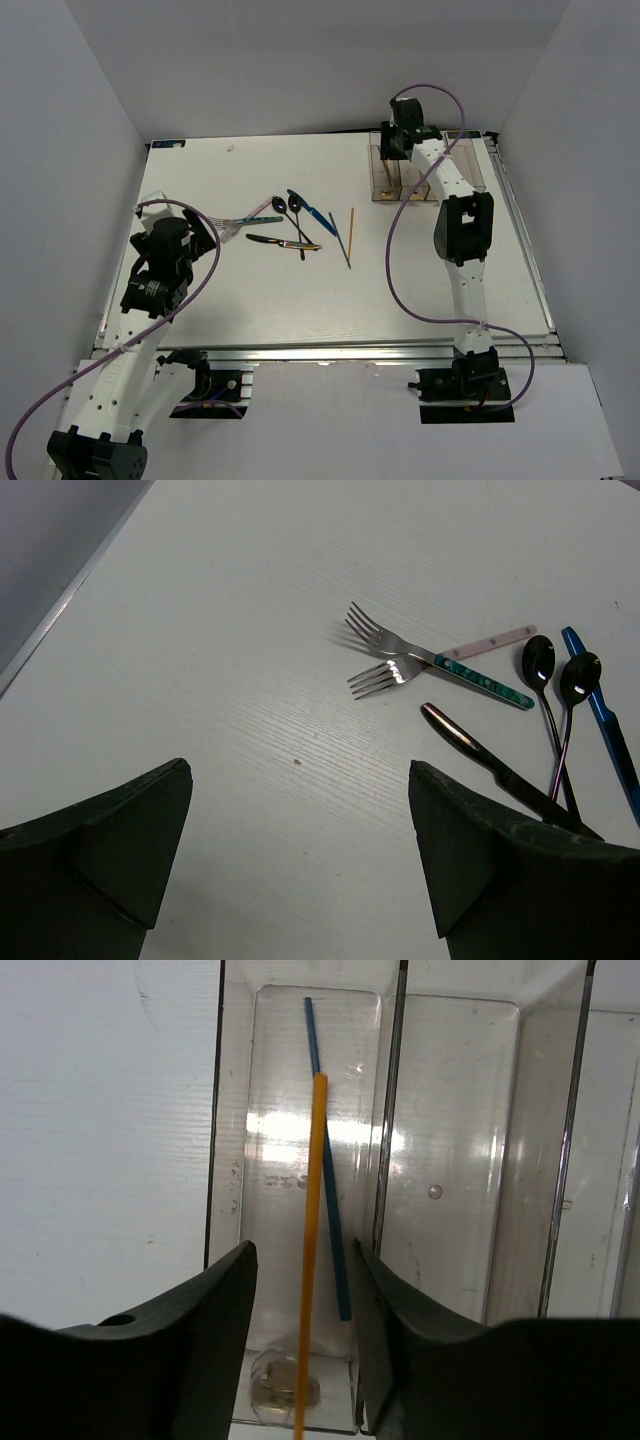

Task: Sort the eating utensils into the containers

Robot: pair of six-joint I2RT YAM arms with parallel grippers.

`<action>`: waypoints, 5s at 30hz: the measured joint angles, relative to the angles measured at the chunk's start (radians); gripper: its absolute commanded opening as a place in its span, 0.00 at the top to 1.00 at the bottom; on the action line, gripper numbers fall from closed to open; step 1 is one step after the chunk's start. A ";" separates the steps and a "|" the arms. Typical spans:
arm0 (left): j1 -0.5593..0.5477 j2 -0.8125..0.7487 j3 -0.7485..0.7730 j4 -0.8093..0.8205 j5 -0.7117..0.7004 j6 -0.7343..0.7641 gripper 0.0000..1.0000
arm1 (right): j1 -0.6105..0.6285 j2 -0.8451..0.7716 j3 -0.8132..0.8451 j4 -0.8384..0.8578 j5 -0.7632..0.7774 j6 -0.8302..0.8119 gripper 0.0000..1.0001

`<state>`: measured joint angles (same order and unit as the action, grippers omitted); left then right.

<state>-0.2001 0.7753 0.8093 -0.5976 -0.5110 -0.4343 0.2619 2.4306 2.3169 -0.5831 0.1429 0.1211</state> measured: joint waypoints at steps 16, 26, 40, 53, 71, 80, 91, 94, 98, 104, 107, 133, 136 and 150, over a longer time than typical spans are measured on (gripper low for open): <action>0.000 -0.006 -0.001 0.000 0.001 0.000 0.02 | 0.113 -0.283 -0.343 0.015 0.082 0.101 0.56; 0.000 -0.023 -0.001 0.000 -0.002 0.000 0.02 | 0.374 -0.417 -0.652 0.048 0.145 0.283 0.57; -0.005 -0.037 -0.001 0.000 -0.003 0.000 0.02 | 0.359 -0.247 -0.650 0.053 0.168 0.347 0.64; -0.010 -0.037 -0.001 0.000 -0.002 0.000 0.02 | 0.320 -0.269 -0.704 0.127 0.130 0.395 1.00; -0.013 -0.035 -0.002 0.000 -0.002 0.000 0.02 | 0.262 -0.338 -0.542 0.110 0.212 0.083 1.00; -0.014 -0.006 -0.003 0.000 0.001 0.000 0.02 | 0.090 -0.117 -0.095 0.147 0.161 0.003 1.00; -0.020 0.031 -0.003 0.001 0.028 0.001 0.02 | 0.028 0.027 -0.027 0.220 0.082 -0.023 0.89; -0.024 0.031 -0.003 0.001 0.031 0.002 0.02 | 0.033 0.031 -0.030 0.220 0.078 -0.015 0.62; -0.033 0.030 -0.003 0.001 0.034 0.004 0.02 | 0.038 0.031 -0.030 0.228 0.078 -0.012 0.45; -0.035 0.024 -0.003 0.001 0.033 0.004 0.02 | 0.047 -0.066 -0.148 0.197 0.078 0.037 0.45; -0.035 0.021 -0.003 0.000 0.032 0.004 0.02 | 0.080 -0.248 -0.385 0.196 0.076 0.079 0.45; -0.039 -0.037 -0.003 -0.001 -0.021 -0.004 0.02 | 0.462 -0.377 -0.843 0.129 0.161 0.183 0.52; -0.040 -0.037 -0.003 -0.001 -0.021 -0.004 0.02 | 0.452 -0.356 -0.817 0.129 0.150 0.172 0.54; -0.041 -0.028 -0.003 -0.001 -0.021 -0.004 0.02 | 0.393 -0.239 -0.659 0.137 0.076 0.126 1.00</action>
<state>-0.2409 0.7471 0.8066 -0.5983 -0.5323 -0.4385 0.6548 2.1918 1.6581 -0.4465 0.2184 0.2470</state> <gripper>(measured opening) 0.980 0.122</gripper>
